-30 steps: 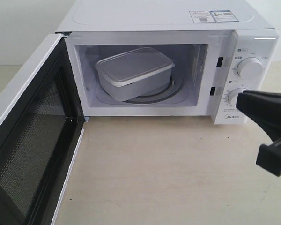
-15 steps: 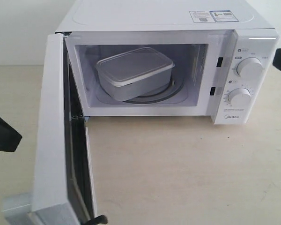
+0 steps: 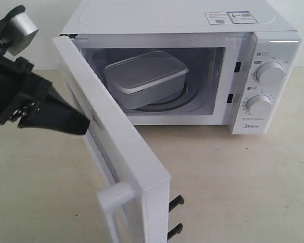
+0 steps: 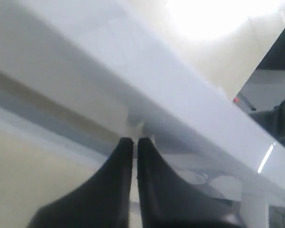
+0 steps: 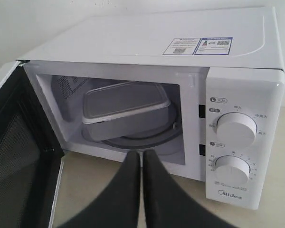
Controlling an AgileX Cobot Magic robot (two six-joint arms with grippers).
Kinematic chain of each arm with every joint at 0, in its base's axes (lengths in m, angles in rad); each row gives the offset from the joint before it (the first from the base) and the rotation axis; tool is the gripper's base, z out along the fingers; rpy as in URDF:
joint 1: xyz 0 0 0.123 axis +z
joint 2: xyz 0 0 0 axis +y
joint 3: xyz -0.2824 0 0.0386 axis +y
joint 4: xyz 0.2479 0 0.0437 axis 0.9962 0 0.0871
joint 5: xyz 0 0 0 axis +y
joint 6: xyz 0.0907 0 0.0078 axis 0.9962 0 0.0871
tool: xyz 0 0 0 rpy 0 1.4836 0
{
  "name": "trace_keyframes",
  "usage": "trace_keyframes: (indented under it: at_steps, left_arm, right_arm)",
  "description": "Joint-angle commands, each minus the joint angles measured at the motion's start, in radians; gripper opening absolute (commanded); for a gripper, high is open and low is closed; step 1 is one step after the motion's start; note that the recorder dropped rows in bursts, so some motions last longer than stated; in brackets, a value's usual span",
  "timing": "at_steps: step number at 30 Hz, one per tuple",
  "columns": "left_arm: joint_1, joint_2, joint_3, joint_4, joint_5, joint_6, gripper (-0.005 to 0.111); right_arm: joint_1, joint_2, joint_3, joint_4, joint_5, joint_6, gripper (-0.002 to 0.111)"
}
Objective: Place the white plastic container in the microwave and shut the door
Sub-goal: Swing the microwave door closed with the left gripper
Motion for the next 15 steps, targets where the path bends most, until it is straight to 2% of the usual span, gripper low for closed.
trace_keyframes:
  at_steps: [1, 5, 8, 12, 15]
  left_arm:
    - [-0.004, 0.012, 0.002, -0.205, -0.159, 0.171, 0.004]
    - [-0.004, 0.012, 0.002, -0.261, -0.23, 0.221, 0.004]
    - [-0.004, 0.012, 0.002, -0.398, -0.294, 0.322, 0.004]
    - [-0.004, 0.002, 0.002, -0.432, -0.201, 0.402, 0.004]
    - [-0.021, -0.025, 0.002, -0.427, -0.191, 0.441, 0.004]
  right_arm:
    - [-0.004, -0.006, -0.009, -0.004, 0.002, 0.0, 0.0]
    - [-0.004, -0.006, -0.009, -0.004, 0.011, 0.0, 0.0]
    - [-0.002, 0.001, -0.009, 0.027, 0.045, -0.01, 0.0]
    - [-0.002, 0.021, -0.009, 0.135, 0.063, -0.133, 0.0]
    - [-0.002, 0.108, -0.009, 0.218, 0.03, -0.228, 0.0]
